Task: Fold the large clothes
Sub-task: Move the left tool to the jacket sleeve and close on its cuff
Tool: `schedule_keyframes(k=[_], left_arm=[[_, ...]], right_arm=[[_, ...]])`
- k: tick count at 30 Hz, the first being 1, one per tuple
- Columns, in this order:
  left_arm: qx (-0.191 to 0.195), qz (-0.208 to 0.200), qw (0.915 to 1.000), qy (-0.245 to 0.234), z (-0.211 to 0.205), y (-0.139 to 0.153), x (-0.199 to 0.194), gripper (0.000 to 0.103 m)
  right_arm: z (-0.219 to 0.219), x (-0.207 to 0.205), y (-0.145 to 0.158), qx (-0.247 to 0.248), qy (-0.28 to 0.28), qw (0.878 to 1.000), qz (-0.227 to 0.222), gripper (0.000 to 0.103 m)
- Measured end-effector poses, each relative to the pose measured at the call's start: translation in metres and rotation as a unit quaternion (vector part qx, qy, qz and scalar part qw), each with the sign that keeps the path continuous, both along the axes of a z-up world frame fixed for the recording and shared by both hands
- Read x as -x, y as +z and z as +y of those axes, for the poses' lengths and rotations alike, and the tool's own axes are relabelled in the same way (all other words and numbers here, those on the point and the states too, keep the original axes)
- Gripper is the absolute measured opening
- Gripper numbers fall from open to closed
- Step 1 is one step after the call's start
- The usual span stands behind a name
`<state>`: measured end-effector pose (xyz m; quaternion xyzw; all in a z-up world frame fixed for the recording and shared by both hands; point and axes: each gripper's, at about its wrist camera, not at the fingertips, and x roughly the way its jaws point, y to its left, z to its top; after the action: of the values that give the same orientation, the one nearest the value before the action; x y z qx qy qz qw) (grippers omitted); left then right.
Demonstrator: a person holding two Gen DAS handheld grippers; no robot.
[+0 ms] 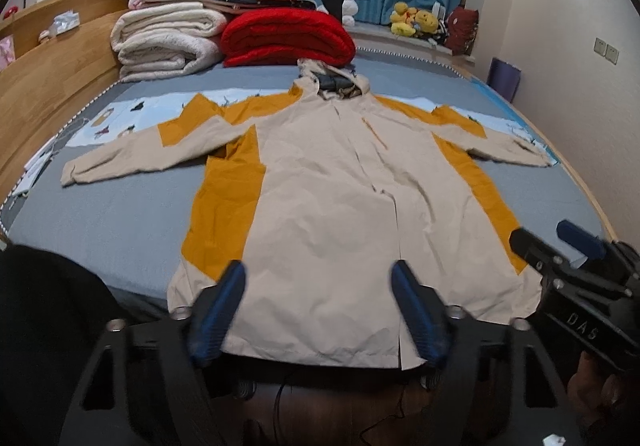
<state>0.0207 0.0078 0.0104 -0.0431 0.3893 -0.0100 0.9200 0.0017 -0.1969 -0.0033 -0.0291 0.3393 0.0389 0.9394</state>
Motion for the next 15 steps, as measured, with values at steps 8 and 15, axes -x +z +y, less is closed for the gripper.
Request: schedule_keyframes(k=[8,15], left_arm=[[0.010,-0.033,0.9994,0.003,0.016,0.025,-0.023,0.039],[-0.007,-0.041,0.9989,0.022,0.058,0.021,-0.093,0.039]], right_arm=[[-0.010,0.000,0.029,-0.025,0.002,0.999,-0.028,0.070],[-0.007,-0.030,0.054,-0.019,0.028,0.997,-0.070,0.069]])
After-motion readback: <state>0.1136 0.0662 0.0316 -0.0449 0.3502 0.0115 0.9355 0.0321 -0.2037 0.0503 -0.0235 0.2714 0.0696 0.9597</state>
